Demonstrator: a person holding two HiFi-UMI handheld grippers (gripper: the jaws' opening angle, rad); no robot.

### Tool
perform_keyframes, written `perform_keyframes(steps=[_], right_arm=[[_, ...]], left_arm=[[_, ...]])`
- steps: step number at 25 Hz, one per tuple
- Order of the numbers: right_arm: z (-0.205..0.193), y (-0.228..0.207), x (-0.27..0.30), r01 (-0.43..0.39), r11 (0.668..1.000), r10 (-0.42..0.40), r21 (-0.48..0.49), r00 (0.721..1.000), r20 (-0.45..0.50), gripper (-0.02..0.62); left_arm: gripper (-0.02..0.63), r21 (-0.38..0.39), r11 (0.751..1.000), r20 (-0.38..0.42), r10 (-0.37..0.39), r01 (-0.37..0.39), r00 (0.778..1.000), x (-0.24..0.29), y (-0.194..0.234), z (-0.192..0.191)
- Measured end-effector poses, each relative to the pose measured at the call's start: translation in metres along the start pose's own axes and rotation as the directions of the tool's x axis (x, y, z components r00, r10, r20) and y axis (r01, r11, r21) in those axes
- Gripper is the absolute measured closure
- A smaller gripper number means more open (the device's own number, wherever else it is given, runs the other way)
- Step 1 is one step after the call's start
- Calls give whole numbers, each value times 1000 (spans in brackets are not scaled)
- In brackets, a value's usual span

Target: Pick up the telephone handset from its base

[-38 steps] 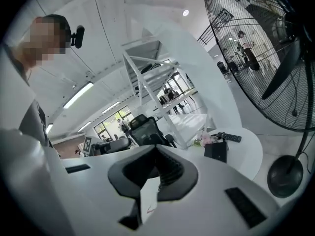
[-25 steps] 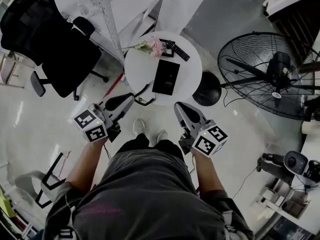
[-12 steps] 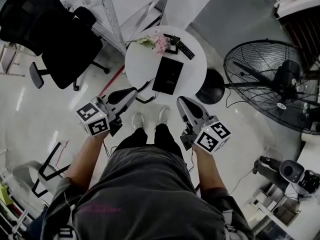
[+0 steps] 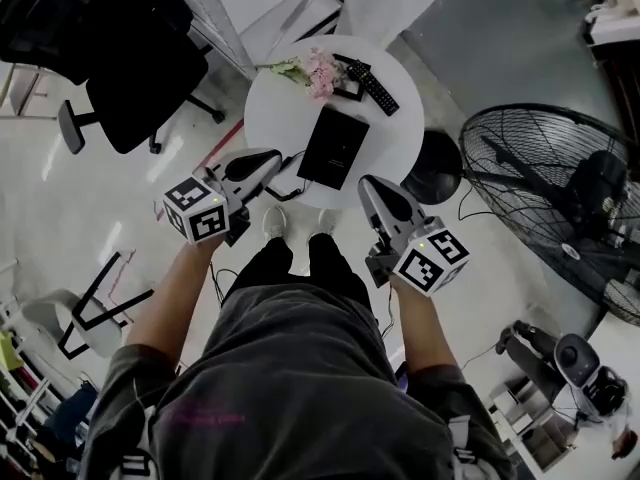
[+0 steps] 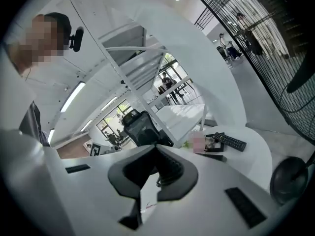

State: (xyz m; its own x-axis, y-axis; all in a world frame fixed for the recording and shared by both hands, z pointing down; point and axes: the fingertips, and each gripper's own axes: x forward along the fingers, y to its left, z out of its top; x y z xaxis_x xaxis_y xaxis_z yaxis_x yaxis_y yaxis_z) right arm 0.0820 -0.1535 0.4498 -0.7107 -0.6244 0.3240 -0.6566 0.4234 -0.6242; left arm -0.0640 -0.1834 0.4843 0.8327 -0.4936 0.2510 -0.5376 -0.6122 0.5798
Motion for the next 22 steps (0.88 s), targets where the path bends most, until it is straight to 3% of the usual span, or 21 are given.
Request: perform_keyframes(steps=[11,22], right_arm=[[-15,-73,22,9,999,-5,51,996,-92,574],[-39,-110,29,51,993,-34,104,987,-158,574]], left_arm=[[591,-78,995,-115,60,-69,992,54,54,-65],[589,-93,994,-213,41,-62,976,97,92,-101]])
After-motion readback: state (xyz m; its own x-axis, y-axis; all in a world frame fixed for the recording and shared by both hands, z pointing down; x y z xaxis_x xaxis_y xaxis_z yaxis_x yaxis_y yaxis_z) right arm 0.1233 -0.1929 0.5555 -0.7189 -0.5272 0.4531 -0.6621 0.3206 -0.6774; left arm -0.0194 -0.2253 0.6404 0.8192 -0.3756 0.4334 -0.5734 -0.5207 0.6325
